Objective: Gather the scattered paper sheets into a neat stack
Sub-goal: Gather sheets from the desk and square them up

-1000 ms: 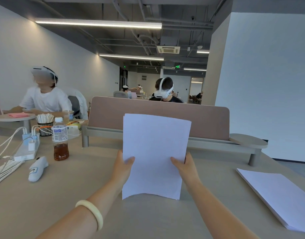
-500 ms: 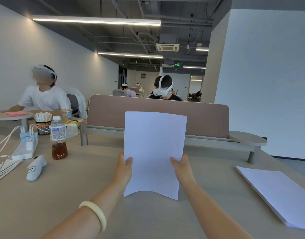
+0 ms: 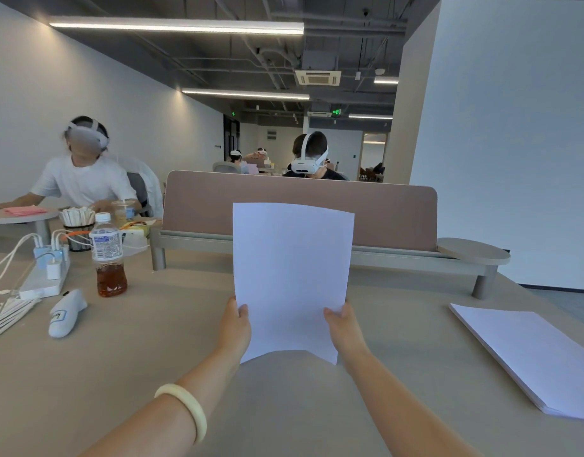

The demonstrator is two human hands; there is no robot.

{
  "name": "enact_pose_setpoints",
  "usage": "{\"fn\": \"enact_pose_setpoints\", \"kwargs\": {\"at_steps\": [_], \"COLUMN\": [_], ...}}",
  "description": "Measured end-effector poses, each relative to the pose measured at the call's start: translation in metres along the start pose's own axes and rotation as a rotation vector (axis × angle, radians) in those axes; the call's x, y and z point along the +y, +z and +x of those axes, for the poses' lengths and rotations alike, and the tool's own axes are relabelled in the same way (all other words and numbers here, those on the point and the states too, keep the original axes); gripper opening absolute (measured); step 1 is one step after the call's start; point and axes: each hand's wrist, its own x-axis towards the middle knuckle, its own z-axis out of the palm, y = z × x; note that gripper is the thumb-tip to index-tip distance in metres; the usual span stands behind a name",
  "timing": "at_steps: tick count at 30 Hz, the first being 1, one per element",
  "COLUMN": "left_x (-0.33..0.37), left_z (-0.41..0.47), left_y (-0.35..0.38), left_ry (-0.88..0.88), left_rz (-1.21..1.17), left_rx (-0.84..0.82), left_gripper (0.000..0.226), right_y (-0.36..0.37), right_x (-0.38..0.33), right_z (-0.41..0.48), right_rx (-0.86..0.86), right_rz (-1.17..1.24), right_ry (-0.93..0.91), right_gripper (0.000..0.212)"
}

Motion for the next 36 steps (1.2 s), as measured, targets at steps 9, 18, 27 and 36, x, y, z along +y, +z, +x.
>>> {"fn": "enact_pose_setpoints", "kwargs": {"at_steps": [9, 18, 27, 36], "left_x": [-0.007, 0.029, 0.06, 0.073], "left_z": [0.008, 0.0, -0.031, -0.078], "left_y": [0.001, 0.032, 0.118, 0.259], "left_ry": [0.038, 0.111, 0.143, 0.006], "left_rz": [0.121, 0.158, 0.099, -0.027], "left_rx": [0.029, -0.009, -0.171, -0.507], "left_gripper": [0.02, 0.032, 0.011, 0.019], "right_y": [-0.004, -0.058, -0.167, -0.318], "right_x": [-0.002, -0.015, -0.008, 0.024], "right_z": [-0.005, 0.0, -0.008, -0.03], "right_rx": [0.037, 0.135, 0.339, 0.59], "right_rz": [-0.019, -0.067, -0.088, -0.267], "right_ry": [-0.017, -0.069, -0.023, 0.063], "right_gripper": [0.022, 0.017, 0.012, 0.026]}}
